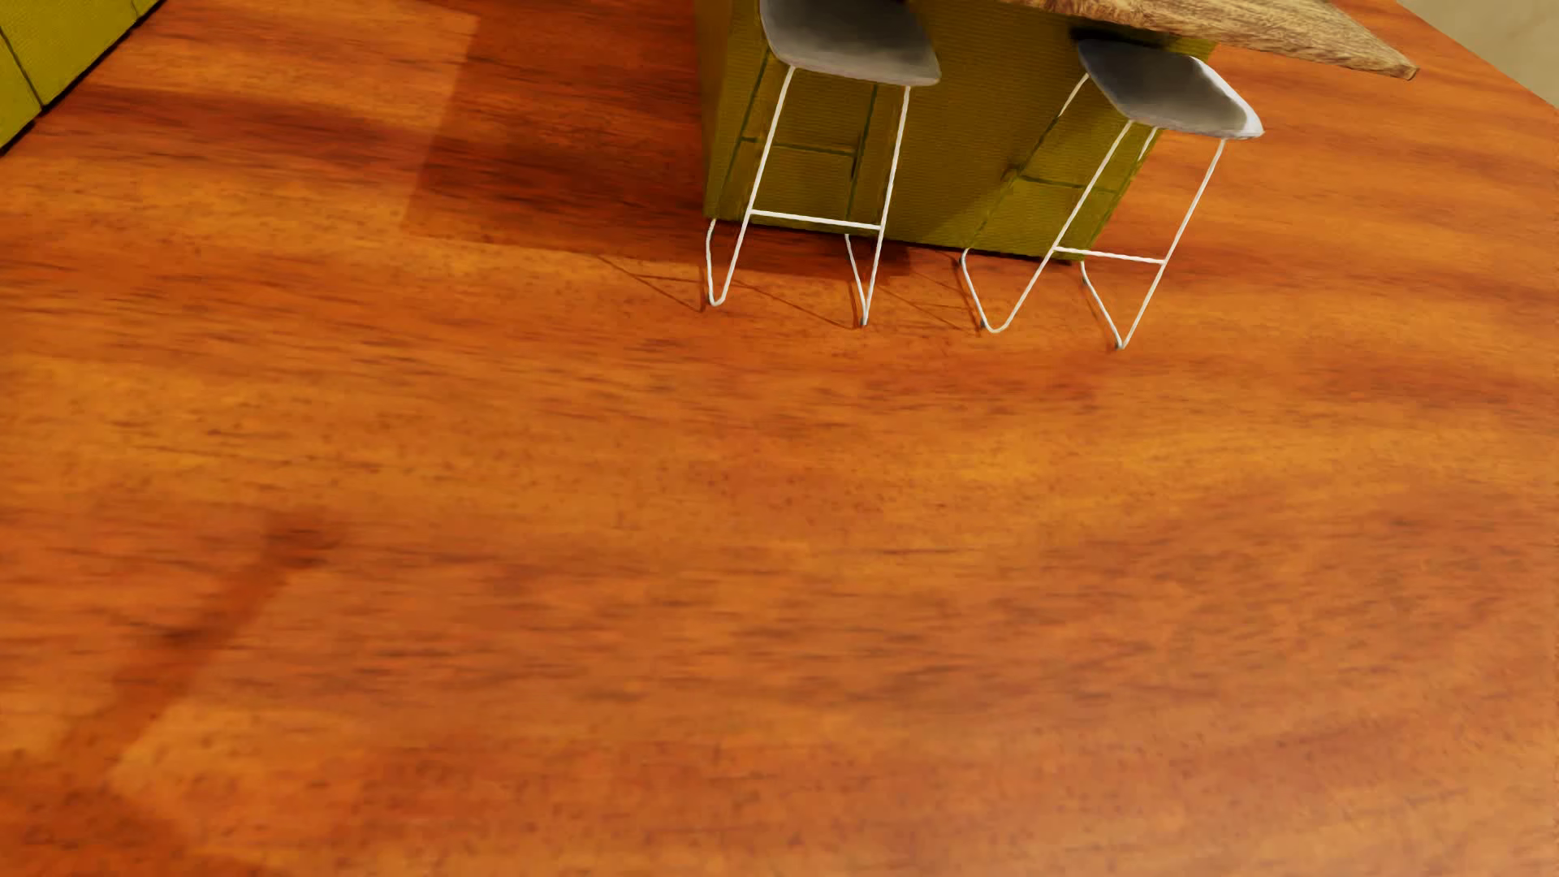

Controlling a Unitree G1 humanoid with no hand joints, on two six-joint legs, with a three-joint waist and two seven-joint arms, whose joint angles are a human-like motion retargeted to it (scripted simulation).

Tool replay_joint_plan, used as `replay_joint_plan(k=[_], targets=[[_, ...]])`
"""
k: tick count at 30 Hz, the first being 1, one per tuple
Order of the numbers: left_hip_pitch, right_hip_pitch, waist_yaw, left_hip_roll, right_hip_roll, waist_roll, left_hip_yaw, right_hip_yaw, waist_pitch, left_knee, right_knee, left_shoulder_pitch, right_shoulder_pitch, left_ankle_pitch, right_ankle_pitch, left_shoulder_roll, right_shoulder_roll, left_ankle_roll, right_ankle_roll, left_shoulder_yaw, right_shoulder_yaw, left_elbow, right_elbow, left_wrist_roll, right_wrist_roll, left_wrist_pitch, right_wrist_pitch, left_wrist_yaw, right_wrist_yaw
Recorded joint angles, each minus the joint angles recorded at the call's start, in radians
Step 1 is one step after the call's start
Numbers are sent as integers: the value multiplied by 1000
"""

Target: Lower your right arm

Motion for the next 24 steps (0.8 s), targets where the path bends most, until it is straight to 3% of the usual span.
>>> replay_joint_plan(k=[2,7,12,14,16,19,24], targets=[[-1,1,-43,3,2,12,0,0,-7,2,-3,13,68,-5,8,-16,28,0,0,-26,0,1,0,0,0,0,0,0,0],[10,3,-118,9,4,59,0,0,-12,-17,-4,-62,462,3,10,-53,193,0,0,-139,0,69,-32,0,0,0,0,0,0],[19,1,-121,8,-1,141,0,0,-9,-33,0,-131,866,24,0,-128,406,0,0,18,0,15,-51,0,0,0,0,0,0],[18,-1,-144,5,-6,175,0,0,-6,-41,-1,-139,1000,32,-4,-156,481,0,0,20,0,-3,-68,0,0,0,0,0,0],[15,-6,-165,1,-10,202,0,0,-3,-45,1,-153,1102,38,-7,-178,548,0,0,-51,0,16,-54,0,0,0,0,0,0],[12,-8,-184,-7,-17,226,0,0,-3,-44,1,-145,1282,41,-11,-194,582,0,0,-89,0,16,-150,0,0,0,0,0,0],[0,-17,-191,-19,-20,229,0,0,-13,-16,7,-106,1521,10,-21,-185,603,0,0,-64,0,35,-341,0,0,0,0,0,0]])
